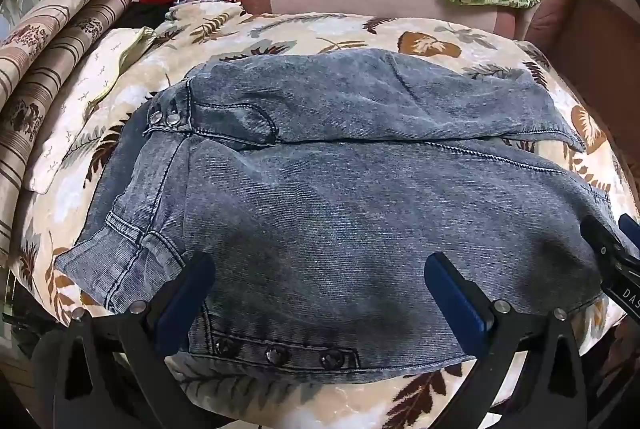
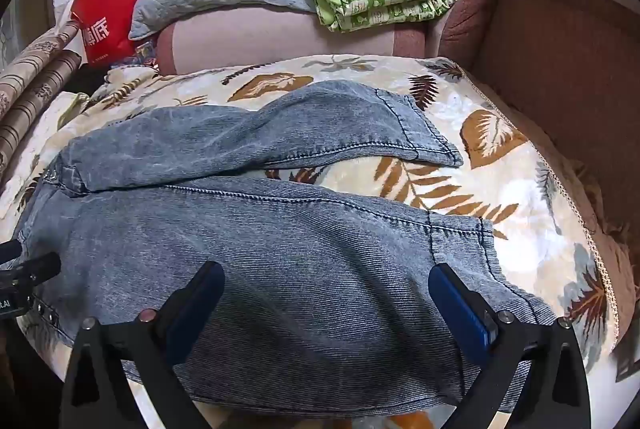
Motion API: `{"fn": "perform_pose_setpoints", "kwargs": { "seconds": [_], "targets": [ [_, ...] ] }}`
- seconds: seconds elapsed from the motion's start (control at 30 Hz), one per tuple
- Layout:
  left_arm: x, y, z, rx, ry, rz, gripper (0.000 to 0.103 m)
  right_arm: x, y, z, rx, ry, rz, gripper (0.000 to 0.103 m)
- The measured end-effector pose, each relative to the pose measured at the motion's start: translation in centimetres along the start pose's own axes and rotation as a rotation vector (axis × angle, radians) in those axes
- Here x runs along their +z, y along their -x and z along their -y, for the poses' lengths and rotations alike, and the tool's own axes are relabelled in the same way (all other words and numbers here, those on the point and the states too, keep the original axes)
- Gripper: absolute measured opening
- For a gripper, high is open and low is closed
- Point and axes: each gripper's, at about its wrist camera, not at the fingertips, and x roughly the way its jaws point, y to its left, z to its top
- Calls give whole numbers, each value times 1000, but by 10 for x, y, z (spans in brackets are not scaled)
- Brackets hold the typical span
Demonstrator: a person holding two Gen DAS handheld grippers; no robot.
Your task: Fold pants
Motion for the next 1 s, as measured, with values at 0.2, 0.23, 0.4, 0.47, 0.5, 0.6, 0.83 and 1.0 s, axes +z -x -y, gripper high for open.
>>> {"fn": "perform_pose_setpoints", "kwargs": {
  "seconds": [0.2, 0.23, 0.4, 0.47, 0.5, 0.6, 0.83, 1.0],
  "targets": [
    [0, 0, 0, 3, -2, 4, 103, 1, 2, 0, 2, -2, 2, 103],
    [0, 0, 0, 2, -1, 4, 103, 0, 1, -1, -1, -1, 1, 103],
    [0, 0, 0, 2, 0, 3, 103, 0, 1, 0, 0, 1, 1, 103],
    [0, 0, 0, 2, 0, 4, 103, 1, 1, 0, -2, 0, 1, 103],
    [0, 0, 0, 3, 0, 5, 103, -1, 0, -3, -2, 0, 1, 103],
    [-1, 0, -1, 1, 1, 6, 103, -1, 0, -3, -2, 1, 0, 103],
    [1, 2, -2, -1, 2, 8, 103, -2, -1, -3, -1, 0, 1, 103],
    [0, 3, -3, 0, 2, 9, 103, -2, -1, -3, -3, 2, 0, 103]
  ]
}}
